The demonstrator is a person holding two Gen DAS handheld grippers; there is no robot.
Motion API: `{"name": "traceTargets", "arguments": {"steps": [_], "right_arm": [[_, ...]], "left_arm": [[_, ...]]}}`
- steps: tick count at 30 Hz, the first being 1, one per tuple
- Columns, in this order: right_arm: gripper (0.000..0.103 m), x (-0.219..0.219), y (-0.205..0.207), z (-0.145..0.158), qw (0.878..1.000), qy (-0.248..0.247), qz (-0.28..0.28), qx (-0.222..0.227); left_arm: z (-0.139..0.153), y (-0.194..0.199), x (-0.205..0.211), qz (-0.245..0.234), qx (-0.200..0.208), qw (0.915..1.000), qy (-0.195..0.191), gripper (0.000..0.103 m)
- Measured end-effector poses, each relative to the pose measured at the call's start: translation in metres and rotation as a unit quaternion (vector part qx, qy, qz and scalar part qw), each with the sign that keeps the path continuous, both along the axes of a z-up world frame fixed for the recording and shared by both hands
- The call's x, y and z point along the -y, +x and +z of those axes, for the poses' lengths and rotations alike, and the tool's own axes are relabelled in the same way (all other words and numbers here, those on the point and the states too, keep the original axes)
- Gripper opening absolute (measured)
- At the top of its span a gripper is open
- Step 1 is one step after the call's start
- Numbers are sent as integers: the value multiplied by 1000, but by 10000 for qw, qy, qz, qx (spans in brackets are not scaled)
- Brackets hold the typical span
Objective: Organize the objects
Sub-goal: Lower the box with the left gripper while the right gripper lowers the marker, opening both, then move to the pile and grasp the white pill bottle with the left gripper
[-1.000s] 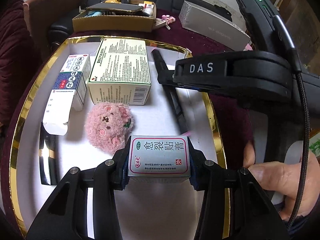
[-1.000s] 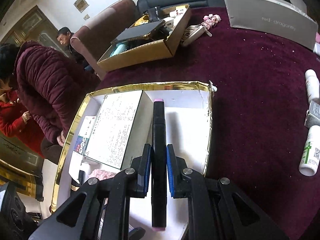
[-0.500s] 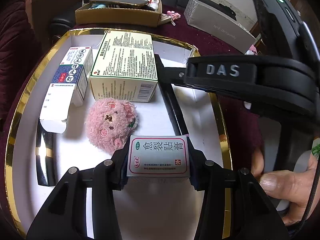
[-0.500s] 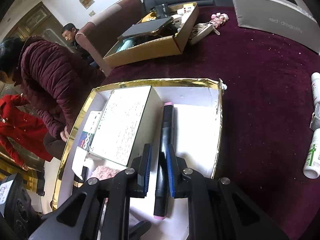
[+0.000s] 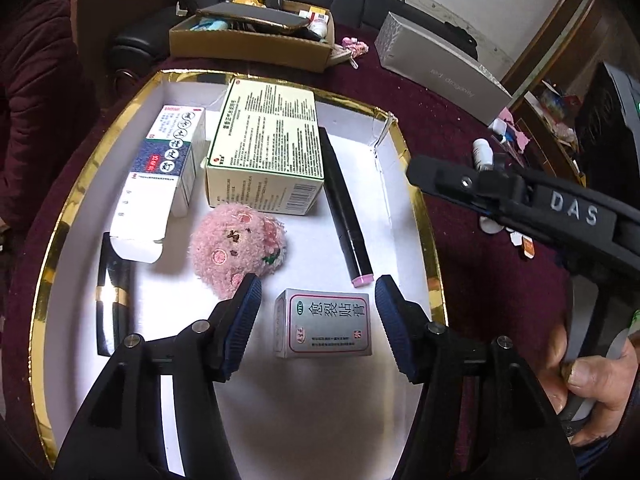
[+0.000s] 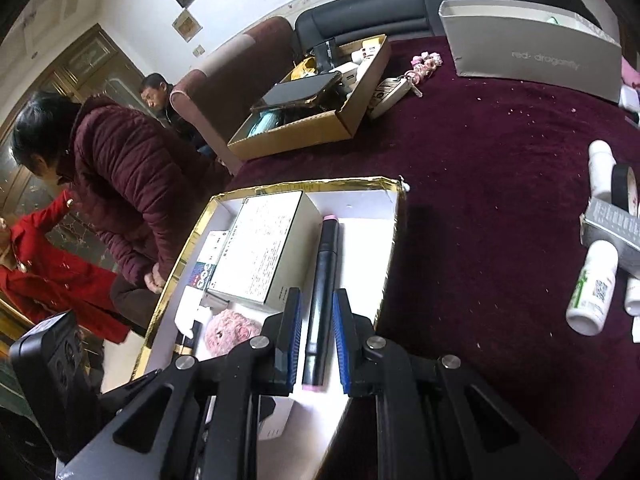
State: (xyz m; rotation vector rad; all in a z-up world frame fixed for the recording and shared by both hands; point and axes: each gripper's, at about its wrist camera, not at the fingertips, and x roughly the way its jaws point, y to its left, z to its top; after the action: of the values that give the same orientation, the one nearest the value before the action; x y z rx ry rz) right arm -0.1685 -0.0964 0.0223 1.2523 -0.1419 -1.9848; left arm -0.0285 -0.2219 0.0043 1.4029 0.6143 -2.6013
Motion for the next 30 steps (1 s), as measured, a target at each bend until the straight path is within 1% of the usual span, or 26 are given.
{"name": "traceTargets", "arguments": {"steps": [5, 10, 16, 21, 22, 23, 25, 30], "right_arm": [[14, -18, 4, 4, 9999, -144, 13, 2], [14, -48, 2, 14, 9994, -318, -75, -60], [14, -96, -8, 23, 9980, -501, -373, -97], [15, -147, -25, 25, 9949, -662, -757, -98], [22, -158, -29, 25, 9941, -675, -846, -101], [35, -169, -34, 24, 9931, -685, -952, -99], [48, -195, -45, 20, 9896, -723, -1241, -92], [49, -245, -72, 0, 9826, -529, -1775, -124]], "left_arm": [[11, -4, -11, -49, -61, 9999, -119, 60], [25, -7, -28, -207, -151, 9993, -274, 60], [33, -14, -57, -445, -162, 9979, -433, 60], [34, -27, -87, -716, -102, 9958, -564, 60], [34, -30, -95, -784, -88, 9951, -595, 60], [34, -33, -102, -843, -77, 9945, -625, 60], [32, -42, -116, -966, -25, 9930, -683, 60], [20, -69, -148, -1214, 98, 9899, -723, 60]]}}
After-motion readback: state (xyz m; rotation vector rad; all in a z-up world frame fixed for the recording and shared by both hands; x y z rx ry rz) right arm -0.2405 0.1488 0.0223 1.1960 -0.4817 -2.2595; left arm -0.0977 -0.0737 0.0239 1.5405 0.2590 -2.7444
